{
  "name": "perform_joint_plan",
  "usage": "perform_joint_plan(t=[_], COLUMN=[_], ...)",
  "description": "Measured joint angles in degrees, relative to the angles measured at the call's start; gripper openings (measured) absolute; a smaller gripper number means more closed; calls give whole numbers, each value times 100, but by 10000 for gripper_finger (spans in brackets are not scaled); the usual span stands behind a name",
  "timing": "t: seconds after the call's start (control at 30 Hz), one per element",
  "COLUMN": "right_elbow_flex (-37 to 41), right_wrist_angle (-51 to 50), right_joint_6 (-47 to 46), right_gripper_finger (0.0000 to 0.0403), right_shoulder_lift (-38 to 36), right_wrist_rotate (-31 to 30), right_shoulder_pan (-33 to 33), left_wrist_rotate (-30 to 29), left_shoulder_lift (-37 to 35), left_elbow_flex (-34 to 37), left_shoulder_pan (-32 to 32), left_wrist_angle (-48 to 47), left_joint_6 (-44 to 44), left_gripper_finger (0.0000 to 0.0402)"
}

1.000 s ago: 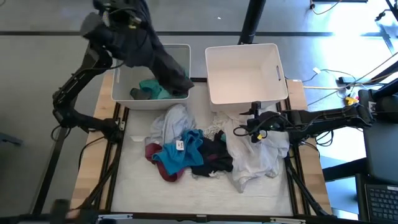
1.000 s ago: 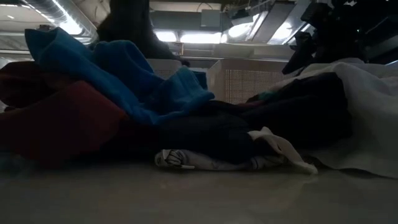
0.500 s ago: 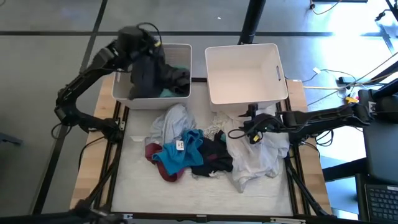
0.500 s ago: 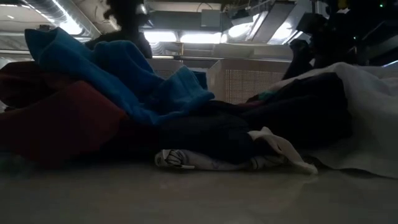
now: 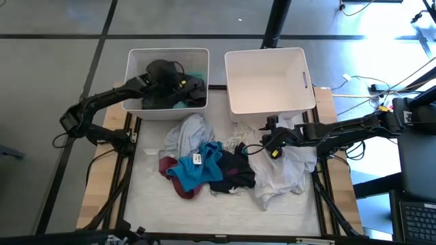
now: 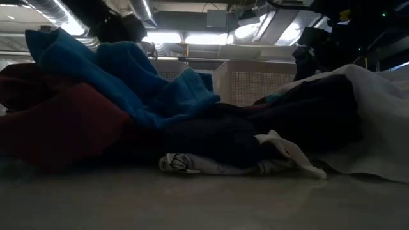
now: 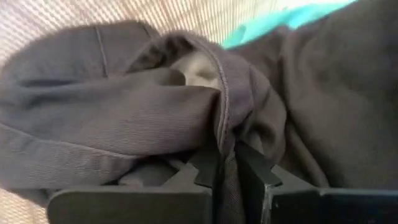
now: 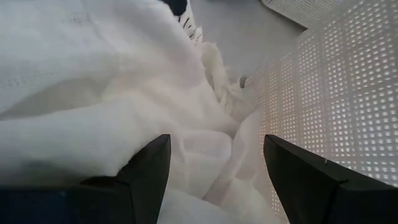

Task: Sort clothes
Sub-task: Put the black shorts into the left white laundry bin, then put the light blue shorts into the left white laundry bin

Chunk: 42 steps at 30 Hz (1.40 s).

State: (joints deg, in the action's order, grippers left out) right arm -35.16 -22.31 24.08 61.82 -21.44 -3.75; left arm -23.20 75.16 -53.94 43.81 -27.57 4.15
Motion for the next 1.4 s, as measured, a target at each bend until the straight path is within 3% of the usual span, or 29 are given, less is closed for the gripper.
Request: perform_joint_plan(t=[0.33,0.6,0.77,0.9,1.0,1.4], right_elbow_flex=[0,0,0,0,0,-7], right_wrist_angle=[64,123,144,174,188,192], right_joint_6=[22,65,66,75,171,192], right_gripper_finger=[259,259,259,259,259,259], right_shoulder_lift=[3,3,3,3,3,0], right_wrist_rotate=[-1,1,1,1,1,1], right_shoulder_pan=[1,1,1,0,0,0], left_wrist_rotate=[234,390,1022,2375,2932,2893], left_shoulder_lift=[-42,-310,-588,-806,-817,-664], left_elbow_flex=[-79,-1128,-1711,-1726,-1726,-1155], left_shoulder_pan=[11,-62,-337,-860,-1467,-3840], left_wrist_angle=[-104,-735,-1116,-734,-627,-599], left_joint_6=[81,-1,147,122,131,780], left_gripper_finger=[114,168,172,172,172,172])
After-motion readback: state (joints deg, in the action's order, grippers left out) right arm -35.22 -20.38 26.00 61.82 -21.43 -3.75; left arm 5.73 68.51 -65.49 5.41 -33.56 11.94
